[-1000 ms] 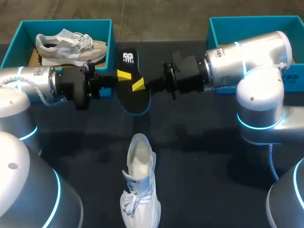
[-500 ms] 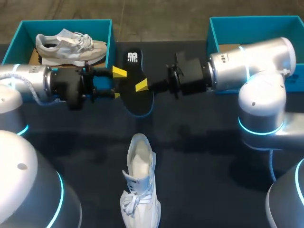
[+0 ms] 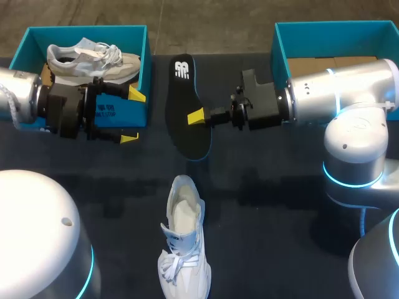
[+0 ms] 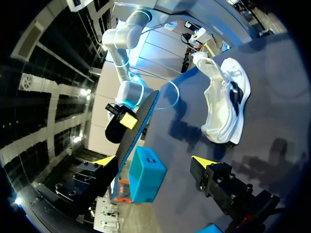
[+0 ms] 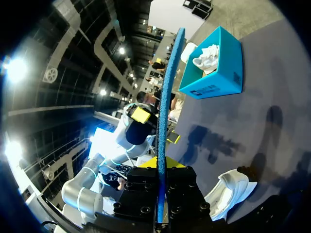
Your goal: Take the shoe out of the shoebox, open the shoe tongue, remove and reinsert the insole, then place the shoe into the shoebox
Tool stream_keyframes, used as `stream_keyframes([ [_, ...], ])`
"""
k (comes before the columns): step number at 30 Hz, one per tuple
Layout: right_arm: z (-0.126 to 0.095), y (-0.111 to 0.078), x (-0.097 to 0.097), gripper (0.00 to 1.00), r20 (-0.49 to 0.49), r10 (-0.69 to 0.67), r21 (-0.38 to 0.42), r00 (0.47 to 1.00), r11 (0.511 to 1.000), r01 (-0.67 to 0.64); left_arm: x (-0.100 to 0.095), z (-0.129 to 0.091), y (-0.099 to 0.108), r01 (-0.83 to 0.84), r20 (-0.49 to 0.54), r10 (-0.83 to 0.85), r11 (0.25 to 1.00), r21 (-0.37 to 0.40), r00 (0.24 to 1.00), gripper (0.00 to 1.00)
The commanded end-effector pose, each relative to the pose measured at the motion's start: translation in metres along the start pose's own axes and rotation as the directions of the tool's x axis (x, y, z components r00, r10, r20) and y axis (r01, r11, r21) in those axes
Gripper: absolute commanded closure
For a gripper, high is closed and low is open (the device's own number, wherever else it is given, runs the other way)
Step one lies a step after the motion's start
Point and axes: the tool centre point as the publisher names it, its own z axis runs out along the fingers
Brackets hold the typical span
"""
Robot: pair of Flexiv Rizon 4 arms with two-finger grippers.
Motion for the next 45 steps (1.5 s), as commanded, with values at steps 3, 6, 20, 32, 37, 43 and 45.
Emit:
stream_keyframes([
  [3, 0.0, -0.002, 0.0, 1.0, 0.0, 0.0, -0.004, 1.0, 1.0, 0.0, -0.005, -0.002, -0.007, 0.001, -0.042, -0.002, 1.0, -0.013, 0.999, 0.0],
  [6, 0.0, -0.002, 0.0, 1.0, 0.0, 0.0, -0.004, 1.0, 1.0, 0.0, -0.005, -0.002, -0.007, 0.001, -0.042, -0.002, 1.0, -0.013, 0.999, 0.0],
  [20, -0.009, -0.022, -0.004, 1.0, 0.029, -0.094, -0.011, 0.995, 0.995, 0.094, 0.01, -0.008, -0.016, 0.214, -0.188, -0.274, 0.934, -0.287, 0.943, 0.0],
  [32, -0.013, -0.037, -0.019, 1.0, 0.066, -0.247, -0.028, 0.967, 0.968, 0.249, 0.046, -0.004, -0.024, 0.328, -0.266, -0.512, 0.791, -0.516, 0.817, 0.0],
  [37, -0.013, -0.04, -0.023, 1.0, 0.075, -0.236, -0.001, 0.969, 0.972, 0.237, 0.046, -0.004, -0.024, 0.328, -0.266, -0.512, 0.791, -0.516, 0.817, 0.0],
  [43, -0.013, -0.04, -0.023, 1.0, 0.075, -0.236, -0.001, 0.969, 0.972, 0.237, 0.046, -0.004, -0.024, 0.328, -0.266, -0.512, 0.791, -0.516, 0.817, 0.0],
  [45, -0.013, -0.04, -0.023, 1.0, 0.075, -0.236, -0.001, 0.969, 0.972, 0.237, 0.046, -0.004, -0.024, 0.328, -0.266, -0.512, 0.791, -0.516, 0.817, 0.0],
])
